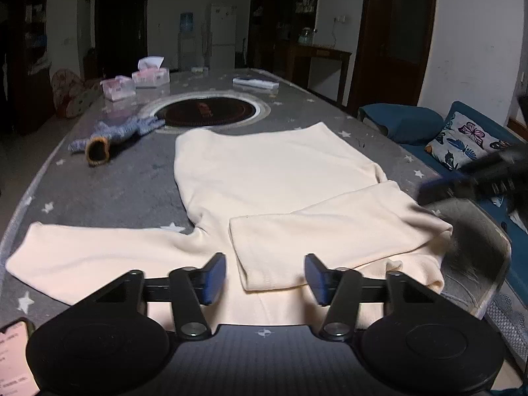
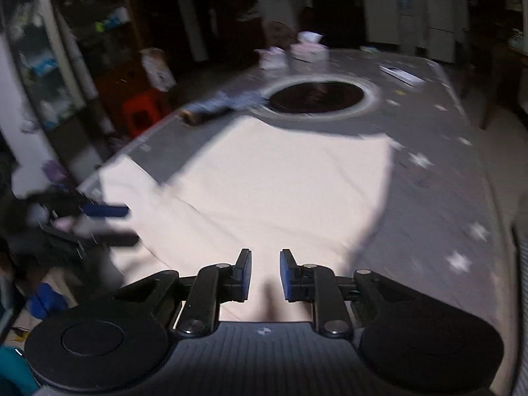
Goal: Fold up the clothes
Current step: 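Fold the held sleeve across the sweatshirt body with the right gripper, then reach the left gripper to the other sleeve cuff and grasp it, then fold the held sleeve across the body with the left gripper and release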
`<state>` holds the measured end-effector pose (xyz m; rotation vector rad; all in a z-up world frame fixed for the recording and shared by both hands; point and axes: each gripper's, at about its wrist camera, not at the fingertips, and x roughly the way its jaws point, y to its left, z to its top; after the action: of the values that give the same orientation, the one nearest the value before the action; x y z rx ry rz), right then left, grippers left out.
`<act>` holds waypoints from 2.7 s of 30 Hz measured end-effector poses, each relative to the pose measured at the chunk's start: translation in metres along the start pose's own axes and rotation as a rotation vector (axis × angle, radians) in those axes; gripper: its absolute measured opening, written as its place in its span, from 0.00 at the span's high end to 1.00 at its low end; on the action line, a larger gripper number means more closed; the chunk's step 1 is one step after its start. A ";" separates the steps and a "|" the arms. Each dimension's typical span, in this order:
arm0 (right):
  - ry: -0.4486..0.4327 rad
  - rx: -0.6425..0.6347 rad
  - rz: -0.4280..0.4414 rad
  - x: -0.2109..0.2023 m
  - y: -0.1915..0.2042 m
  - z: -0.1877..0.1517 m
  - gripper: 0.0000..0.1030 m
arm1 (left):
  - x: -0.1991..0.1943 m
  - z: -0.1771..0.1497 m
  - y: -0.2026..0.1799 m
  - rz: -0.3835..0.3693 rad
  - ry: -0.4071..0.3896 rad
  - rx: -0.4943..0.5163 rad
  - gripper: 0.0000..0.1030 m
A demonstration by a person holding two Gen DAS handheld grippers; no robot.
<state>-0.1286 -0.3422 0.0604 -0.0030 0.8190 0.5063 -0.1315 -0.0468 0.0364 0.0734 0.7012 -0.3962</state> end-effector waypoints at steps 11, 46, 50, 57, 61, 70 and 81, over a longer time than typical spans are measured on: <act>0.032 -0.044 -0.101 0.004 -0.023 -0.024 0.82 | 0.007 0.008 -0.007 0.031 0.025 -0.016 0.80; -0.018 -0.145 0.021 0.043 0.021 0.015 0.81 | -0.001 -0.008 0.174 0.635 -0.026 -0.626 0.51; -0.022 -0.152 0.028 0.040 0.026 0.014 0.81 | -0.001 -0.009 0.182 0.629 -0.046 -0.657 0.53; -0.038 -0.143 0.023 0.035 0.026 0.012 0.81 | -0.008 -0.015 0.185 0.607 -0.085 -0.688 0.90; -0.049 -0.130 0.019 0.031 0.024 0.010 0.81 | -0.018 -0.012 0.176 0.553 -0.145 -0.681 0.93; -0.088 -0.073 0.006 0.017 0.013 0.005 0.81 | -0.051 0.039 0.085 0.179 -0.287 -0.489 0.94; -0.116 0.010 -0.016 0.002 -0.007 -0.005 0.81 | -0.006 0.065 -0.040 -0.252 -0.251 -0.281 0.94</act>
<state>-0.1276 -0.3486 0.0541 0.0289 0.7074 0.4826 -0.1112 -0.0944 0.0925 -0.3285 0.5123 -0.5341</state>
